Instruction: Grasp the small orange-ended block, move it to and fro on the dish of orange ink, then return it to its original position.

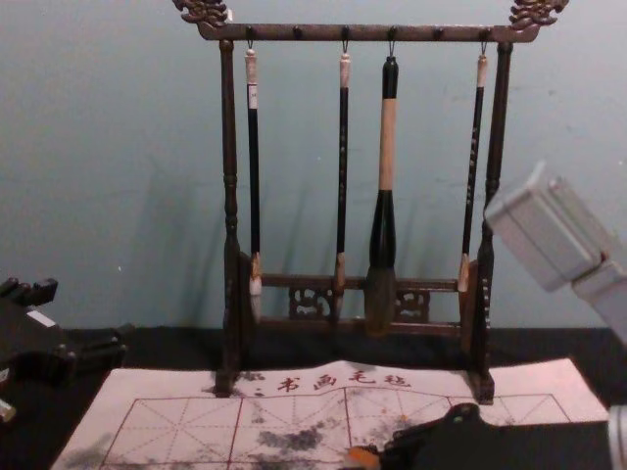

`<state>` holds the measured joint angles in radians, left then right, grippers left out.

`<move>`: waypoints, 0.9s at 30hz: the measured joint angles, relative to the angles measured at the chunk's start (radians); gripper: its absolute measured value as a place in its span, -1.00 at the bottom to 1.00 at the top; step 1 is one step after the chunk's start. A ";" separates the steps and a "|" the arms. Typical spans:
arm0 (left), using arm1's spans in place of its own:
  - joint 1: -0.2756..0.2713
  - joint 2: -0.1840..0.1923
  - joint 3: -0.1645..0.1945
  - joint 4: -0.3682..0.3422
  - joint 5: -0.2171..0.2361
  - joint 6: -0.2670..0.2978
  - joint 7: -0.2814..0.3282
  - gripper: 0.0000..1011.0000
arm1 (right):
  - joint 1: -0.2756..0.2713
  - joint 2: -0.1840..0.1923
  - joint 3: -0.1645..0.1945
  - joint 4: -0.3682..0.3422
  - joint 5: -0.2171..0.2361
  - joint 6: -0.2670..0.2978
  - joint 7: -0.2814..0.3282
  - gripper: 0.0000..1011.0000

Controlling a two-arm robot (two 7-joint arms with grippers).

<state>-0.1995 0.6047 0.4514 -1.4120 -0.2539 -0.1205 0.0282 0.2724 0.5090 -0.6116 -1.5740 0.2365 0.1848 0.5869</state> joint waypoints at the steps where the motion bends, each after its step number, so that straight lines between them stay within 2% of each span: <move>1: 0.000 0.000 0.000 0.000 0.000 0.000 0.000 0.98 | 0.003 -0.002 -0.003 0.003 -0.002 0.002 0.001 -0.80; 27: 0.000 0.000 0.000 0.000 0.000 0.000 0.000 0.98 | 0.047 -0.041 -0.027 0.061 -0.030 0.013 -0.006 -0.80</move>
<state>-0.1996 0.6047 0.4514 -1.4120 -0.2539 -0.1205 0.0283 0.3195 0.4685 -0.6389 -1.5126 0.2067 0.1976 0.5807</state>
